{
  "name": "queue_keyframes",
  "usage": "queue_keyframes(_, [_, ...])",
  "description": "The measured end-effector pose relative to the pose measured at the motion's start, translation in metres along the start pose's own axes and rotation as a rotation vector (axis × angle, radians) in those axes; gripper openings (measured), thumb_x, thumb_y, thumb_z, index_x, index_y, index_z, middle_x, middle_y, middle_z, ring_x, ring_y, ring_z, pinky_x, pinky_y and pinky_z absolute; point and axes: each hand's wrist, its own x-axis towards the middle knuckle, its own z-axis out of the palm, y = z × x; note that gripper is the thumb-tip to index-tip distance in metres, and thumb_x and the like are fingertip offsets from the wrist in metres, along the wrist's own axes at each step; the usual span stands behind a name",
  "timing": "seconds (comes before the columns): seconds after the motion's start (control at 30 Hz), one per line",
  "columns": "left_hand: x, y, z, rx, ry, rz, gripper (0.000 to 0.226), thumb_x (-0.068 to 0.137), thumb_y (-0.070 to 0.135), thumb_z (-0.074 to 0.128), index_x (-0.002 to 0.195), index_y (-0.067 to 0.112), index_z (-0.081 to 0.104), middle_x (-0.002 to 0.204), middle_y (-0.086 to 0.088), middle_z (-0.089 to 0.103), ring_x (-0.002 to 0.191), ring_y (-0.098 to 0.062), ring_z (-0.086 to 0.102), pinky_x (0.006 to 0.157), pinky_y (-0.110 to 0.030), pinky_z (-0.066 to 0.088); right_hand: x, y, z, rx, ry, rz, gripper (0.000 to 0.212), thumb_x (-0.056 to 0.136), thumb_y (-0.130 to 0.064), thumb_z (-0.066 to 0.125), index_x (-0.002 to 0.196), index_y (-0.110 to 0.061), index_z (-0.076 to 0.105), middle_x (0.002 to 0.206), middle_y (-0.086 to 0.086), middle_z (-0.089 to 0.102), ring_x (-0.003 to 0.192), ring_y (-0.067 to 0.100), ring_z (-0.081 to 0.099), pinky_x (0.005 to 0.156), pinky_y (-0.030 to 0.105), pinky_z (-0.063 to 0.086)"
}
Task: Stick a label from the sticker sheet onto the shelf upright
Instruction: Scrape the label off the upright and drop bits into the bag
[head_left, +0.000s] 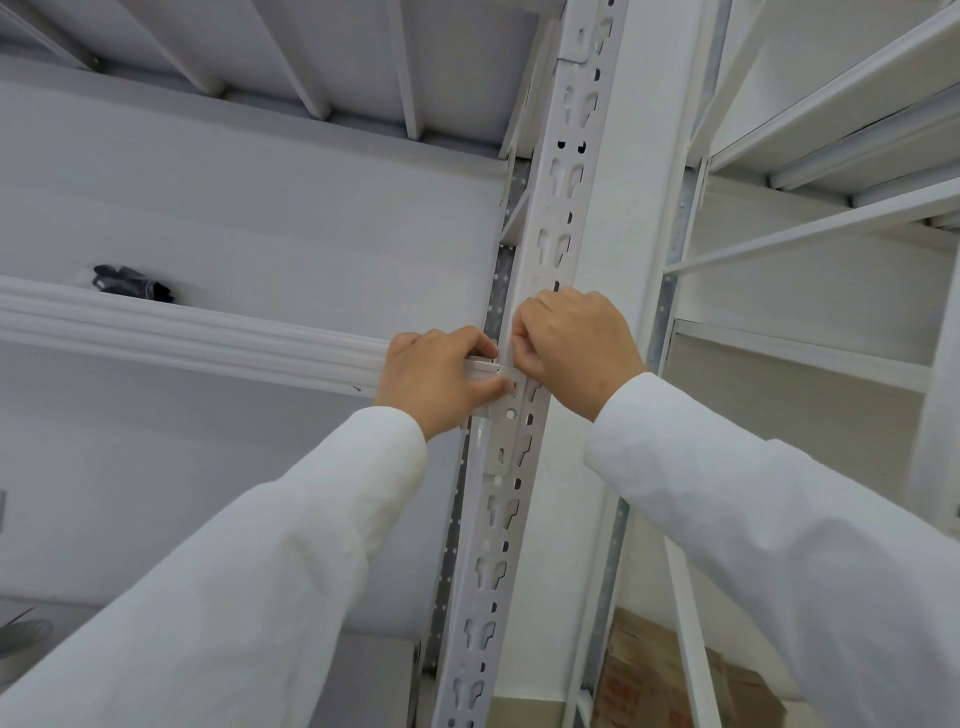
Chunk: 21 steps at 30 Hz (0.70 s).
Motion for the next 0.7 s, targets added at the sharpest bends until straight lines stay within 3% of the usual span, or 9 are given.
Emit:
queue_keyframes(0.27, [0.001,-0.003,0.002,0.003,0.01,0.0,0.033,0.077,0.055,0.06,0.102,0.033,0.058,0.105,0.009,0.066,0.105,-0.017,0.053,0.096,-0.027,0.024,-0.019,0.013,0.002,0.257,0.045,0.05,0.022,0.083,-0.025,0.041,0.077,-0.012,0.059,0.065,0.001,0.055,0.06,0.022,0.049,0.059,0.028,0.032])
queue_keyframes(0.5, [0.0,-0.002,0.001,-0.007,0.018,0.015,0.034,0.078,0.052,0.061,0.104,0.031,0.059,0.105,0.009,0.065,0.105,-0.014,0.053,0.095,-0.025,0.023,-0.018,0.011,0.007,0.253,0.038,0.095,0.011,0.082,-0.023,0.058,0.08,-0.014,0.065,0.071,0.002,0.061,0.066,0.024,0.054,0.059,0.032,0.042])
queue_keyframes(0.7, [0.0,-0.001,0.001,0.002,0.014,0.022,0.035,0.078,0.054,0.06,0.105,0.03,0.058,0.106,0.01,0.065,0.105,-0.014,0.052,0.095,-0.026,0.023,-0.014,0.007,0.008,0.168,0.111,0.042,0.009,0.08,-0.017,0.061,0.072,-0.016,0.066,0.065,0.0,0.061,0.061,0.023,0.053,0.052,0.028,0.039])
